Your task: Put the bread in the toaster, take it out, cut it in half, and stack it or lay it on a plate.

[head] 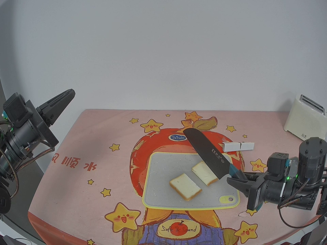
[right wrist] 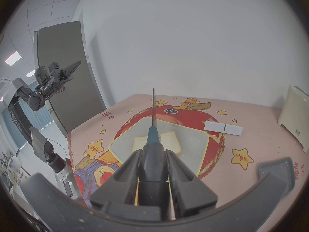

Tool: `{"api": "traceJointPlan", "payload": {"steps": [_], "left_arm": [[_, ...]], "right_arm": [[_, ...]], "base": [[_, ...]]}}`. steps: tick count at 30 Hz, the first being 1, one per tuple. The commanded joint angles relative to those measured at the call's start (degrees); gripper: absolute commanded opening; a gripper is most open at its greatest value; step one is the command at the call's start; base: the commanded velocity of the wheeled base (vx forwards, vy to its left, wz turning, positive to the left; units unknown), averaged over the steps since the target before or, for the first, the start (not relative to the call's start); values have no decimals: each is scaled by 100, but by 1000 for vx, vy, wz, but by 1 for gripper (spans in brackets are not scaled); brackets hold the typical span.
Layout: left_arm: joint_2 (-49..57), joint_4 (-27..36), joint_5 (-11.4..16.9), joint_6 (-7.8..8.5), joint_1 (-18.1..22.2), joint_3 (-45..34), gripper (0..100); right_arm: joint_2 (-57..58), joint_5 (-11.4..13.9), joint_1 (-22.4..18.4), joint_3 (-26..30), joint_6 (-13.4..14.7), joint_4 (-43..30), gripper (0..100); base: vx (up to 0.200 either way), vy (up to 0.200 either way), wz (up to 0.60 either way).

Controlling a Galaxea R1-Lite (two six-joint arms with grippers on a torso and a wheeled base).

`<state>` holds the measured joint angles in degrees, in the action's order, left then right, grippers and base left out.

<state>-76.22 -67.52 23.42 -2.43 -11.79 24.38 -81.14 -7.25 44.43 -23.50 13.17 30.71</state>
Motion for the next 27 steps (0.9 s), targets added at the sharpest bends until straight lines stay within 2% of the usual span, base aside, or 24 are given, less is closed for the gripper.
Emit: {"api": "traceJointPlan", "payload": {"steps": [1, 13, 21, 27], "left_arm": [[1, -6, 5, -4, 1, 14, 0], [1, -6, -39, -4, 1, -21, 0], [19, -6, -30, -4, 10, -12, 0], [72, 2, -22, -4, 10, -12, 0]], "right_arm": [[46, -22, -5, -23, 11, 14, 0], [11, -479, 4, -23, 11, 5, 0], [2, -646, -14, -14, 28, 5, 0], [-16, -751, -75, -31, 142, 5, 0]], "base": [[0, 0, 0], [0, 0, 0], [0, 0, 0], [0, 0, 0]]}}
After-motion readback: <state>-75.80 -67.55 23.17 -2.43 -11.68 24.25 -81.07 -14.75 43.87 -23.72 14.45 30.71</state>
